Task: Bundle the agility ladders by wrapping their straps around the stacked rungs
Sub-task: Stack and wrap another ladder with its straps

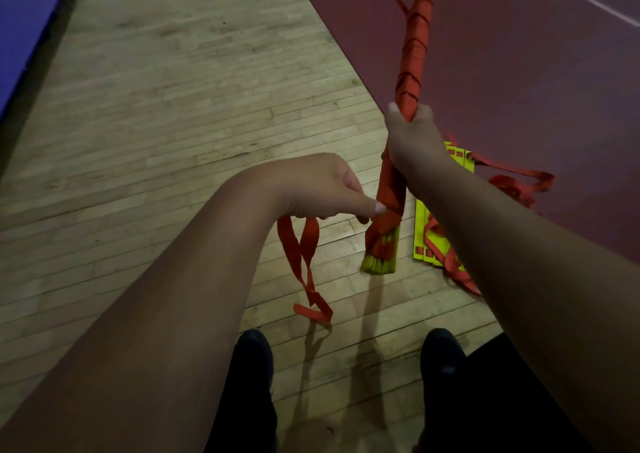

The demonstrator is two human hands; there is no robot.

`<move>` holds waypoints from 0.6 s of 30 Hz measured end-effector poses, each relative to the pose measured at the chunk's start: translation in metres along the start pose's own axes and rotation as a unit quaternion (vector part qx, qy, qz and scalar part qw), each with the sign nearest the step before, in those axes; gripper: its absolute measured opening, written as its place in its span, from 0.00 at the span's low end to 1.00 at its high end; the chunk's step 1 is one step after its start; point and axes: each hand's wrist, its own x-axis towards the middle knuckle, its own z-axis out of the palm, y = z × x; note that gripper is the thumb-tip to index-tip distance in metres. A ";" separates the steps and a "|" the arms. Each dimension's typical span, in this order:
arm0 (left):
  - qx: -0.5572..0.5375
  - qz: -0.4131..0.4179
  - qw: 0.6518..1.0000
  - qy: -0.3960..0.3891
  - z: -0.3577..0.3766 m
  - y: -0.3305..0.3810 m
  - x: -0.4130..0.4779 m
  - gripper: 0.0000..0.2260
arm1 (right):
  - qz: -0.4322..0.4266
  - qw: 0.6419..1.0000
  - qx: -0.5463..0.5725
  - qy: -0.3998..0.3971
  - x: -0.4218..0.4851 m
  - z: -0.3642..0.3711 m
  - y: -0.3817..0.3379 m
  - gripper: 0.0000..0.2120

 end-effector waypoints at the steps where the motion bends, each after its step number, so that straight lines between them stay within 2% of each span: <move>1: 0.022 0.001 1.000 0.021 0.002 0.005 0.001 0.20 | 0.002 1.000 -0.004 0.005 0.000 0.002 0.000 0.24; 5: 0.164 -0.017 0.981 0.101 0.022 0.024 0.008 0.33 | 0.018 1.000 0.012 0.016 -0.003 0.008 -0.001 0.26; 7: 0.217 -0.027 0.965 0.142 0.032 0.027 0.011 0.32 | 0.037 0.999 0.024 0.019 -0.001 0.009 0.002 0.27; 9: 0.215 -0.024 0.963 0.160 0.037 0.026 0.012 0.27 | 0.069 0.996 0.049 0.013 0.001 0.008 0.003 0.28; 14: 0.040 -0.023 0.993 0.106 0.014 0.010 0.003 0.15 | 0.108 0.966 0.227 -0.052 0.003 0.001 0.000 0.13; 18: -0.122 -0.005 0.990 0.067 -0.006 -0.008 -0.006 0.11 | 0.148 0.898 0.393 -0.127 0.000 -0.012 -0.006 0.10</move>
